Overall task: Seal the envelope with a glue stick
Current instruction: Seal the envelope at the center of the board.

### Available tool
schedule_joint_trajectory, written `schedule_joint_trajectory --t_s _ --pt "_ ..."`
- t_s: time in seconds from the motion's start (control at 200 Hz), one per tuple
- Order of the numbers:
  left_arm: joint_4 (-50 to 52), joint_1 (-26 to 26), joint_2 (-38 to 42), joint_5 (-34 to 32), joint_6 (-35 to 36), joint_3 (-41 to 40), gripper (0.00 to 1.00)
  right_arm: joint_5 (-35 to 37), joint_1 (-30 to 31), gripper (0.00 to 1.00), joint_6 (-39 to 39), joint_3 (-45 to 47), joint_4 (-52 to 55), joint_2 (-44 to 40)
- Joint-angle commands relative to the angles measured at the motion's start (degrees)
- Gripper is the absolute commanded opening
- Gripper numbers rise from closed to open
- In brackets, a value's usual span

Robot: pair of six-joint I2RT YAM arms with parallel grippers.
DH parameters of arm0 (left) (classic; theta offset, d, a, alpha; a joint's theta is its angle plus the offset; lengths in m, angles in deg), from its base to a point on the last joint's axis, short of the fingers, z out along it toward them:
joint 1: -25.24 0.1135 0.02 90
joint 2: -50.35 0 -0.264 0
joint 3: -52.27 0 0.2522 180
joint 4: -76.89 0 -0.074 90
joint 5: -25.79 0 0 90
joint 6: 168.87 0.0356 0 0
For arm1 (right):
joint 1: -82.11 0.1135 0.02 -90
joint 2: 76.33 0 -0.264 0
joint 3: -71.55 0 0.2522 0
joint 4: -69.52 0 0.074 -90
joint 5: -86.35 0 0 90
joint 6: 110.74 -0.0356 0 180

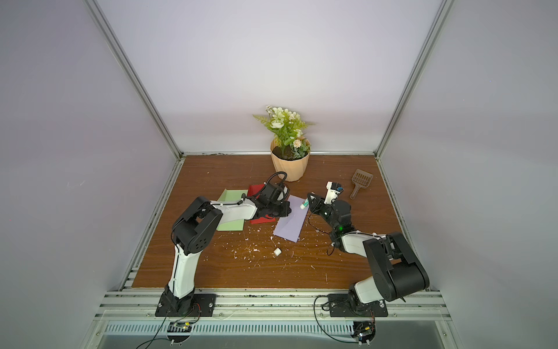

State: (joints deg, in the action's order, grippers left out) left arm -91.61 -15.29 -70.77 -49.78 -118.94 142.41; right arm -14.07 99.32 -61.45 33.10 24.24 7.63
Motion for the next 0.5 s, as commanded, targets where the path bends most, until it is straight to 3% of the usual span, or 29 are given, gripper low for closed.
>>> schedule_joint_trajectory --t_s 0.0,0.255,0.495 --pt "5.5 -0.6 -2.9 -4.8 -4.0 1.0 0.05 -0.7 -0.2 0.0 -0.1 -0.1 -1.9 -2.5" --pt "4.5 -0.3 -3.9 -6.6 -9.5 0.7 0.05 -0.7 -0.6 0.0 0.0 0.2 -1.0 -4.3" --pt "2.3 -0.3 -2.0 -4.2 -9.8 -0.2 0.06 -1.2 -0.8 0.0 0.5 0.0 0.4 -6.3"
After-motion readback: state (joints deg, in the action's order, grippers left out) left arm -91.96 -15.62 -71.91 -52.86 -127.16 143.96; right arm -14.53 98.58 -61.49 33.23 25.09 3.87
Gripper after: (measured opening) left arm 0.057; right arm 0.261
